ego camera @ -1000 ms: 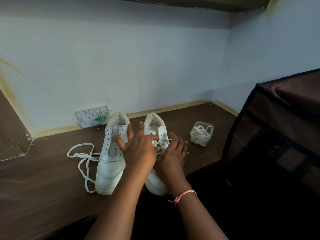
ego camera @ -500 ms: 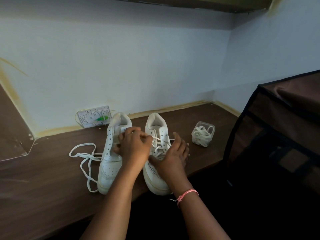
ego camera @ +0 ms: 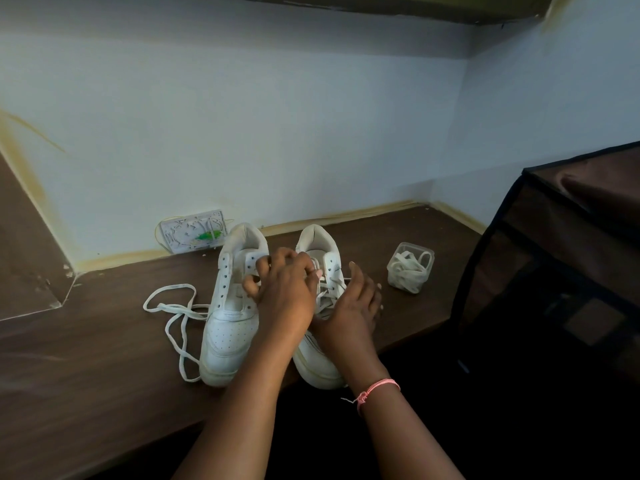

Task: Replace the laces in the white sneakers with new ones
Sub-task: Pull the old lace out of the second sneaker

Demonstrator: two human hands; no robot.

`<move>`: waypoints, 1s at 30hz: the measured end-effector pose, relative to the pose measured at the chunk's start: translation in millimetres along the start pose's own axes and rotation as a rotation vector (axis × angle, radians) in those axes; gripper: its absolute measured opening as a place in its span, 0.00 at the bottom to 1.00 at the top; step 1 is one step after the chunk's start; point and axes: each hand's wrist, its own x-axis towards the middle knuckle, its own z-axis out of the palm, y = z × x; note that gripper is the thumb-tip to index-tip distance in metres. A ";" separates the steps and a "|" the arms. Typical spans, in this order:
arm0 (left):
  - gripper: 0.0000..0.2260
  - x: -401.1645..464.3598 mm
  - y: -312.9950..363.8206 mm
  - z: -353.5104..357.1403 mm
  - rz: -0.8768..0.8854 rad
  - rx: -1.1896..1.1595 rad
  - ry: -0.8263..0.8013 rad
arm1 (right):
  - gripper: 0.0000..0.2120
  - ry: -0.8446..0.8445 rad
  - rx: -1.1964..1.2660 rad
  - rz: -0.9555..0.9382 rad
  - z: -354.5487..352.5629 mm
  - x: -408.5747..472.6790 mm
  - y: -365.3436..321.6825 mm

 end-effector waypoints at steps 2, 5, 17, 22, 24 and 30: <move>0.03 1.9 -1.2 0.5 -0.008 -0.084 0.078 | 0.54 0.001 0.007 0.007 0.2 -0.1 -0.8; 0.08 3.9 -2.5 -3.9 -0.306 -0.326 0.259 | 0.55 -0.005 0.008 0.017 -0.9 0.2 -0.9; 0.12 1.6 1.9 6.1 0.017 0.007 0.034 | 0.49 0.006 0.026 0.002 0.4 -0.6 -0.3; 0.11 8.1 -6.0 4.0 -0.159 -0.235 0.243 | 0.54 -0.002 0.007 0.008 0.7 0.4 0.0; 0.11 13.1 -12.7 -9.0 -0.349 -0.401 0.438 | 0.54 -0.001 -0.001 0.009 0.1 0.3 -0.1; 0.17 14.9 -14.3 -19.6 -0.139 -0.141 0.202 | 0.54 0.007 0.000 0.010 0.6 0.3 0.0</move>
